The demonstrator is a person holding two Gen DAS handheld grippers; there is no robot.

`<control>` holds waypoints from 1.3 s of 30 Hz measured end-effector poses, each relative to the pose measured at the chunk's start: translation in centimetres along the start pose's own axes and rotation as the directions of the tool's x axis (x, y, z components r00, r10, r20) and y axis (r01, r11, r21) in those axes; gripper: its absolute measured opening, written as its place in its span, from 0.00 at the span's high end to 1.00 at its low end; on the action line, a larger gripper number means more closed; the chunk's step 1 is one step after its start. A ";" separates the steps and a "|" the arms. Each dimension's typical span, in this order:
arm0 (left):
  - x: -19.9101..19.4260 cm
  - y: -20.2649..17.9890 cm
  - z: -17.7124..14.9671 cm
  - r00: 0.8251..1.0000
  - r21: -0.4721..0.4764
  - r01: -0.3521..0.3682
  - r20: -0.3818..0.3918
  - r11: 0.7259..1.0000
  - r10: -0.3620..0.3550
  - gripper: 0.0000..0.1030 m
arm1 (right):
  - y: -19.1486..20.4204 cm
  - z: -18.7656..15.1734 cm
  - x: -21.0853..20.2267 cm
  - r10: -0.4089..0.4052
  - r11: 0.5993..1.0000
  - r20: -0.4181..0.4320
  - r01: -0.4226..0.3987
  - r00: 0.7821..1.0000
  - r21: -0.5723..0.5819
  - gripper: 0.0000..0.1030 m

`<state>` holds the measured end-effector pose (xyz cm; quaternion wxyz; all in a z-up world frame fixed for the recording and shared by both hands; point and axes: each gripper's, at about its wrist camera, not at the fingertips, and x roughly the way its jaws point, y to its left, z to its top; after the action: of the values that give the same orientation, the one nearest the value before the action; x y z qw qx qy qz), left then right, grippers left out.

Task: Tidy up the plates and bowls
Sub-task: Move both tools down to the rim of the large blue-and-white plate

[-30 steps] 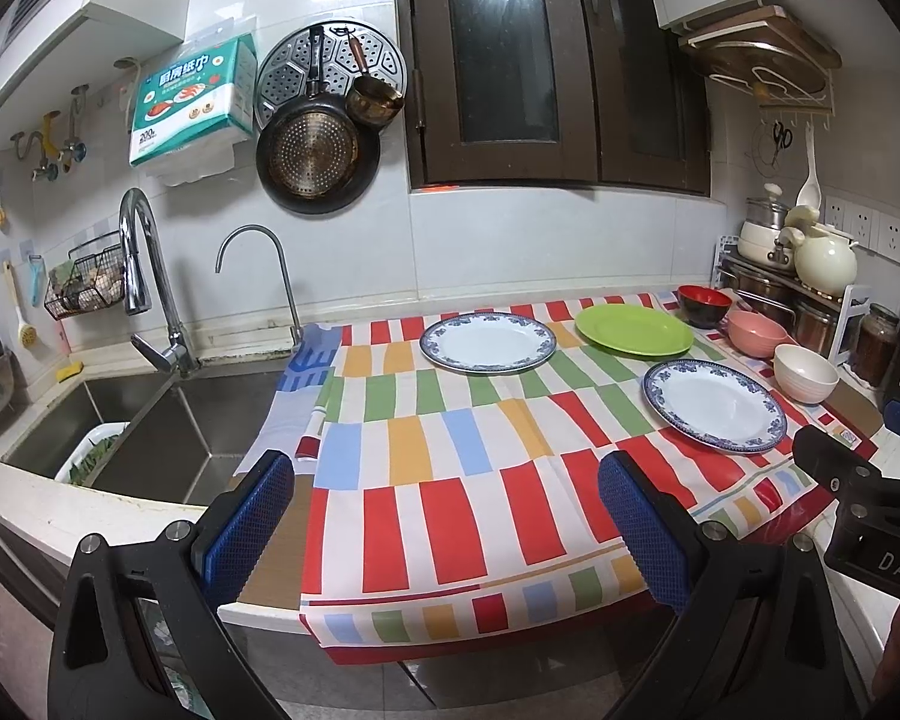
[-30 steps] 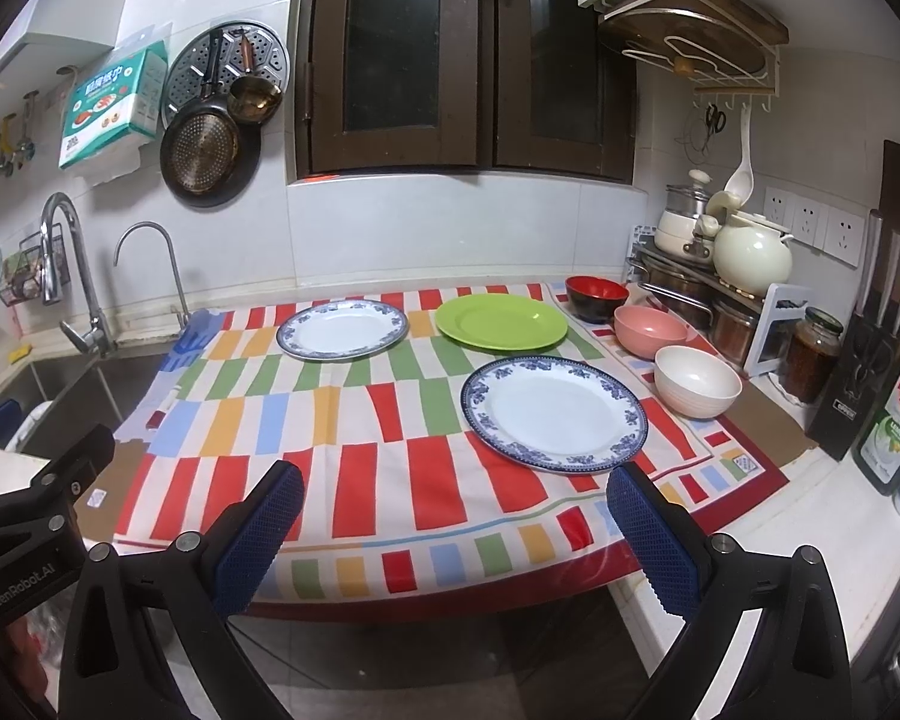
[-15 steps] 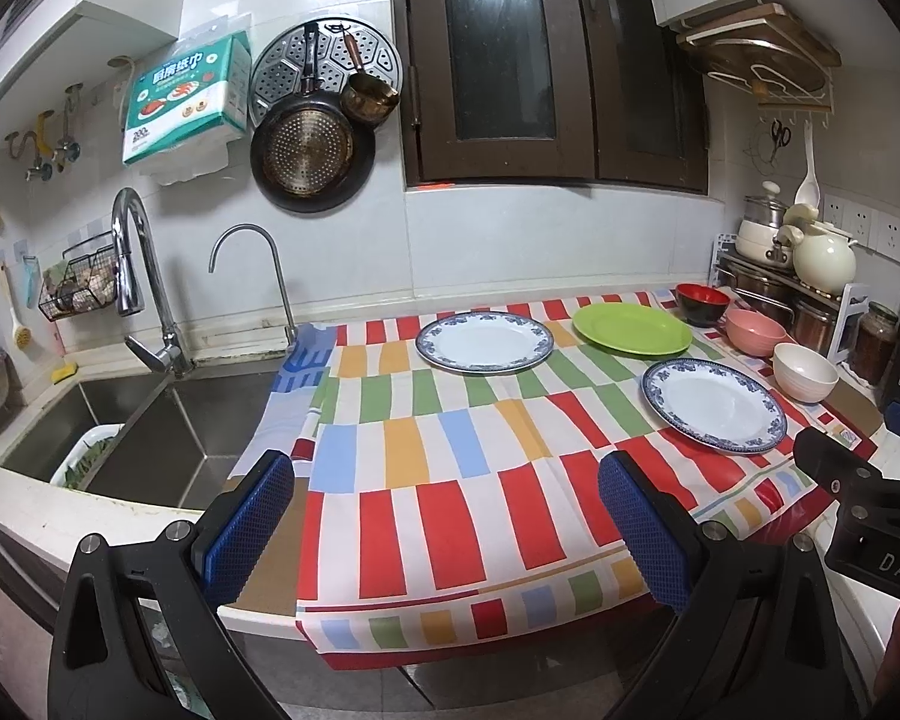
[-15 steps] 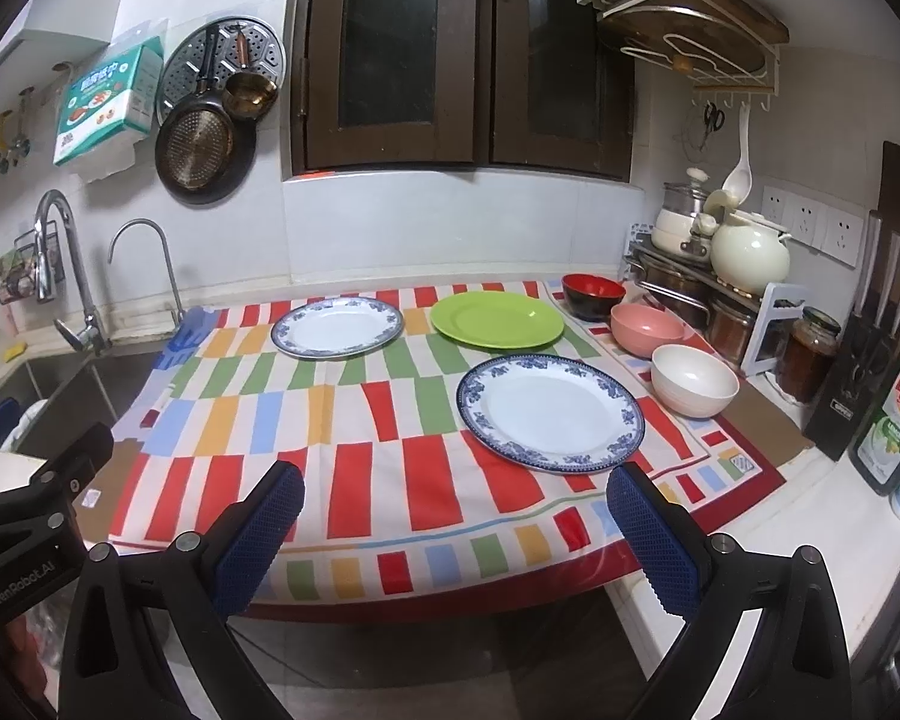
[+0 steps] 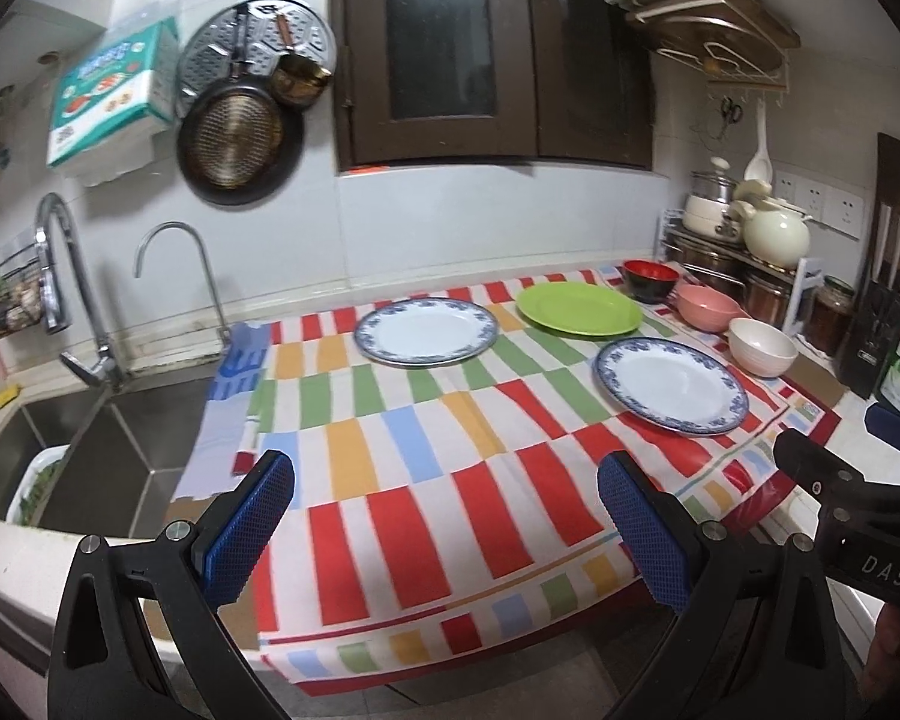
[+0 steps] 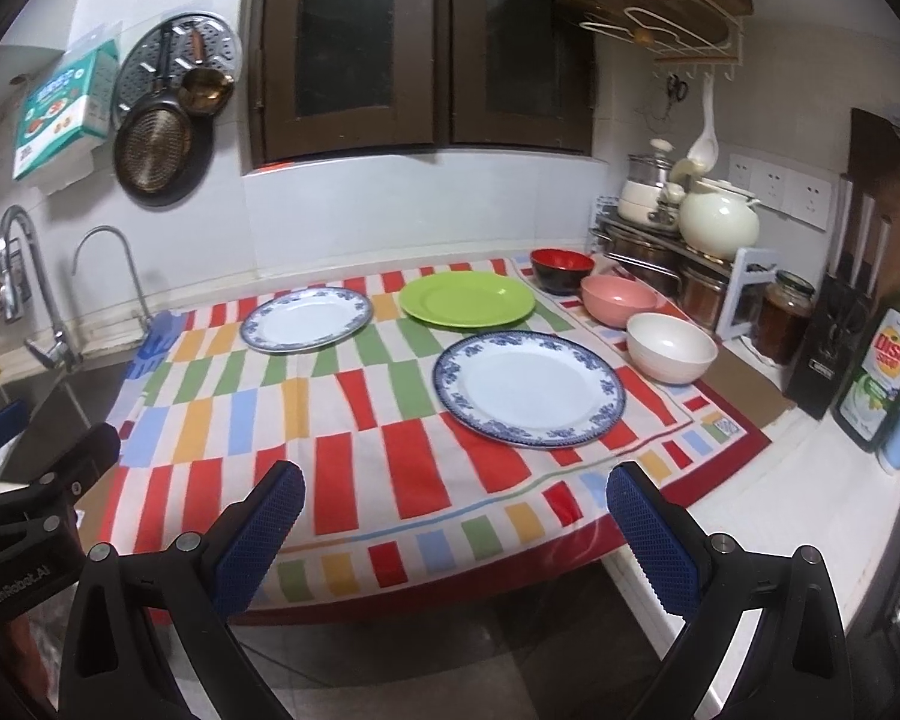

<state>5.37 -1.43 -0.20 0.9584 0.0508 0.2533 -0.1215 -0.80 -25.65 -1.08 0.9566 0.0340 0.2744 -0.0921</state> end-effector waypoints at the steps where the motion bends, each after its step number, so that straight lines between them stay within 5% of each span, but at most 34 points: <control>1: 0.3 -0.2 0.2 1.000 0.005 0.005 0.002 1.000 -0.005 0.00 | -0.2 0.1 0.2 -0.009 1.000 -0.004 0.009 1.000 0.006 0.01; 19: 11.2 -7.1 6.6 0.998 0.095 0.056 0.003 0.994 -0.057 0.00 | -7.2 6.0 9.5 -0.125 0.989 -0.008 0.125 0.992 0.078 0.01; 39: 25.3 -14.6 7.4 0.972 0.125 0.091 -0.227 0.988 -0.061 0.08 | -14.2 6.5 24.0 -0.103 0.989 -0.213 0.122 0.972 0.078 0.14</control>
<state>26.36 -21.95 -6.89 0.9129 0.1190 0.3521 -0.1687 19.77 -44.15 -8.48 0.9133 0.0712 0.3702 -0.1544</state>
